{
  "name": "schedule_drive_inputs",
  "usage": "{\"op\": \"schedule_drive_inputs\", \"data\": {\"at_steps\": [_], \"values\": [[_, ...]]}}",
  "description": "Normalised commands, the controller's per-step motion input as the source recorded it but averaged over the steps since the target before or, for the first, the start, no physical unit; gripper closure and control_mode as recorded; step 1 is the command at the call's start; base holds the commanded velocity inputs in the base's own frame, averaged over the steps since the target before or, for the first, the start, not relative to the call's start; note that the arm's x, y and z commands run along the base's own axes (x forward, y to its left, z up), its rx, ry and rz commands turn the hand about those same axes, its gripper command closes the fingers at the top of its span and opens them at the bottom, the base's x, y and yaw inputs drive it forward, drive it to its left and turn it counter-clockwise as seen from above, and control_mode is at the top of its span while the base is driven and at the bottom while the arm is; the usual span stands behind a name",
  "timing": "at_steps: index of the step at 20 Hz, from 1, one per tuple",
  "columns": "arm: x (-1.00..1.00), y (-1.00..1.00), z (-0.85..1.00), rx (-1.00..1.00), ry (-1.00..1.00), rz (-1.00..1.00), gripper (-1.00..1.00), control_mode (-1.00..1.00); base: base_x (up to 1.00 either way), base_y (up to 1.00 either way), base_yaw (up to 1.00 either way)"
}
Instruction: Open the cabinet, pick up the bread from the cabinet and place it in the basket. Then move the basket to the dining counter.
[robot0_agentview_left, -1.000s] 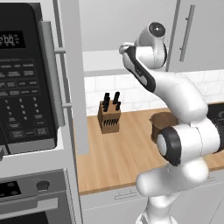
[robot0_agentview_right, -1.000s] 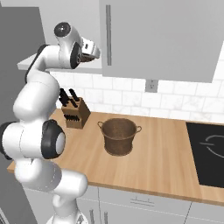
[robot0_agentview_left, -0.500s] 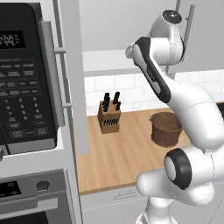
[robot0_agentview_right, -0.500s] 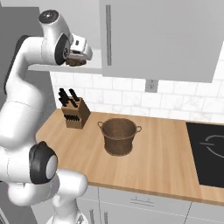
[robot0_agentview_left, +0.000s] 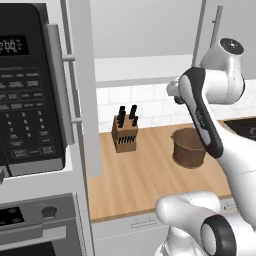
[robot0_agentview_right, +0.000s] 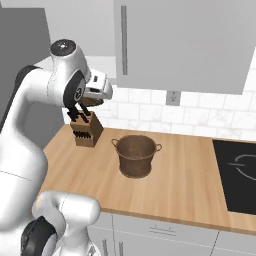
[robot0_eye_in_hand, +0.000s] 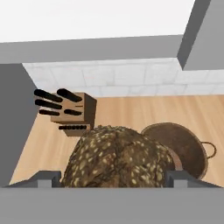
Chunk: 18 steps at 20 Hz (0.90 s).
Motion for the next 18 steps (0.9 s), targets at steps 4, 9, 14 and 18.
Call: {"op": "schedule_drive_inputs", "data": {"at_steps": [4,9,14,18], "values": [[-0.39,-0.81,-0.94,0.0,0.03,0.0,1.0,-1.0,0.0,0.0,0.0],[0.11,-0.71,-0.91,0.0,0.07,0.0,1.0,-1.0,0.0,0.0,0.0],[0.47,-0.71,-0.83,0.02,0.13,0.0,1.0,-1.0,0.0,0.0,0.0],[0.76,-0.65,-0.55,0.11,0.0,0.0,1.0,-1.0,0.0,0.0,0.0]]}}
